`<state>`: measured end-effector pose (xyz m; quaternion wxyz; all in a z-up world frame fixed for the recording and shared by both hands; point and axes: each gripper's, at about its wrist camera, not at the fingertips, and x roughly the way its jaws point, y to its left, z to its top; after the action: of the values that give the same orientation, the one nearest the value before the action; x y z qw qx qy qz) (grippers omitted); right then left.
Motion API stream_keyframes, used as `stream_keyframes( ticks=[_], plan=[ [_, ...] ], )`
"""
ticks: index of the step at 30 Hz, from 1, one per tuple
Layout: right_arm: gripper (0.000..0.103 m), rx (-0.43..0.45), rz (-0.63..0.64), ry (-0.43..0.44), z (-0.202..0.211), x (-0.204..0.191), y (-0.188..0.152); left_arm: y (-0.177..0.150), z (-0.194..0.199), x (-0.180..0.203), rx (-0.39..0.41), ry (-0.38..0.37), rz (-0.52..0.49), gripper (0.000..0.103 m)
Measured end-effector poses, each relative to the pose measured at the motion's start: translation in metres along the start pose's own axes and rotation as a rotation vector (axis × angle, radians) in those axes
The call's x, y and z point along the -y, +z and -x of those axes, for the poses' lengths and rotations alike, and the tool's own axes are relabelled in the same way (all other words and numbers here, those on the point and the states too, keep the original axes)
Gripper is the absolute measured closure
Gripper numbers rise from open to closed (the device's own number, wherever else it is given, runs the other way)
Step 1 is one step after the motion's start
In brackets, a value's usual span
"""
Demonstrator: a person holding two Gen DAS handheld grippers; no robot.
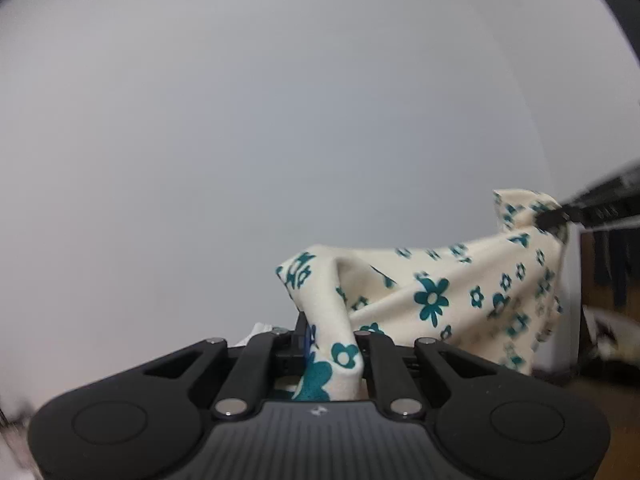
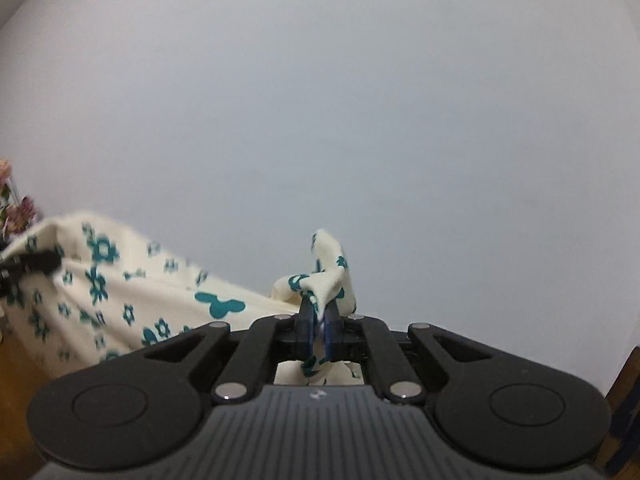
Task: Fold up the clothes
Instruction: 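Lift the shirt with both grippers and shake it out over the table, then lay the shirt flat on the table and open both grippers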
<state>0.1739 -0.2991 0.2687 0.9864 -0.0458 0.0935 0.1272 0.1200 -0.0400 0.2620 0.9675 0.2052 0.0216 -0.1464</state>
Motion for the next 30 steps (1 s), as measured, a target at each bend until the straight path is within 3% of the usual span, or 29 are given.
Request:
stream_keyframes(
  ticks=[2,4,6,9,10,11,13,14,15,16,17,20,22,24,25,26,27,28,30],
  plan=[
    [0.099,-0.056,0.055,0.022,0.011,-0.008,-0.03,-0.034,0.018,0.027,-0.059,-0.045,-0.08,0.095],
    [0.099,-0.197,0.08,0.065,0.015,-0.017,-0.079,-0.08,0.031,0.055,-0.181,-0.132,-0.118,0.095],
    [0.098,-0.372,0.078,0.116,0.017,-0.025,-0.136,-0.125,0.036,0.073,-0.356,-0.245,-0.06,0.091],
    [0.094,-0.669,-0.023,0.197,0.017,-0.029,-0.219,-0.19,0.041,0.097,-0.623,-0.415,0.049,0.089],
    [0.089,-0.744,-0.068,0.218,0.02,-0.029,-0.242,-0.194,0.041,0.097,-0.64,-0.432,0.072,0.088],
    [0.082,-0.758,-0.1,0.216,0.024,-0.027,-0.251,-0.19,0.04,0.094,-0.623,-0.432,0.089,0.083],
    [0.077,-0.737,-0.161,0.206,0.033,-0.019,-0.254,-0.182,0.037,0.086,-0.59,-0.43,0.124,0.061],
    [0.069,-0.7,-0.194,0.209,0.036,-0.015,-0.246,-0.178,0.036,0.083,-0.574,-0.429,0.141,0.043],
    [0.063,-0.659,-0.213,0.207,0.039,-0.011,-0.237,-0.174,0.035,0.079,-0.557,-0.428,0.158,0.033],
    [0.051,-0.617,-0.229,0.204,0.041,-0.008,-0.227,-0.17,0.034,0.075,-0.54,-0.427,0.175,0.031],
    [0.045,-0.588,-0.218,0.197,0.04,-0.009,-0.221,-0.166,0.033,0.072,-0.524,-0.426,0.192,0.031],
    [0.045,-0.556,-0.165,0.184,0.029,-0.016,-0.208,-0.157,0.021,0.073,-0.511,-0.439,0.201,0.031],
    [0.045,-0.601,-0.142,0.192,0.011,-0.023,-0.216,-0.161,0.004,0.084,-0.568,-0.464,0.181,0.031],
    [0.045,-0.656,-0.109,0.185,-0.002,-0.034,-0.226,-0.17,-0.009,0.096,-0.632,-0.481,0.157,0.037],
    [0.046,-0.676,-0.087,0.177,-0.005,-0.038,-0.232,-0.176,-0.015,0.103,-0.661,-0.481,0.143,0.048],
    [0.053,-0.69,-0.065,0.172,-0.006,-0.042,-0.239,-0.182,-0.017,0.107,-0.678,-0.489,0.133,0.089],
    [0.061,-0.695,-0.05,0.17,-0.001,-0.044,-0.244,-0.185,-0.015,0.107,-0.685,-0.514,0.139,0.097],
    [0.082,-0.699,-0.036,0.168,0.005,-0.044,-0.248,-0.187,-0.012,0.107,-0.688,-0.546,0.152,0.098],
    [0.088,-0.702,-0.022,0.167,0.017,-0.044,-0.254,-0.187,0.003,0.106,-0.657,-0.581,0.141,0.098]
  ],
)
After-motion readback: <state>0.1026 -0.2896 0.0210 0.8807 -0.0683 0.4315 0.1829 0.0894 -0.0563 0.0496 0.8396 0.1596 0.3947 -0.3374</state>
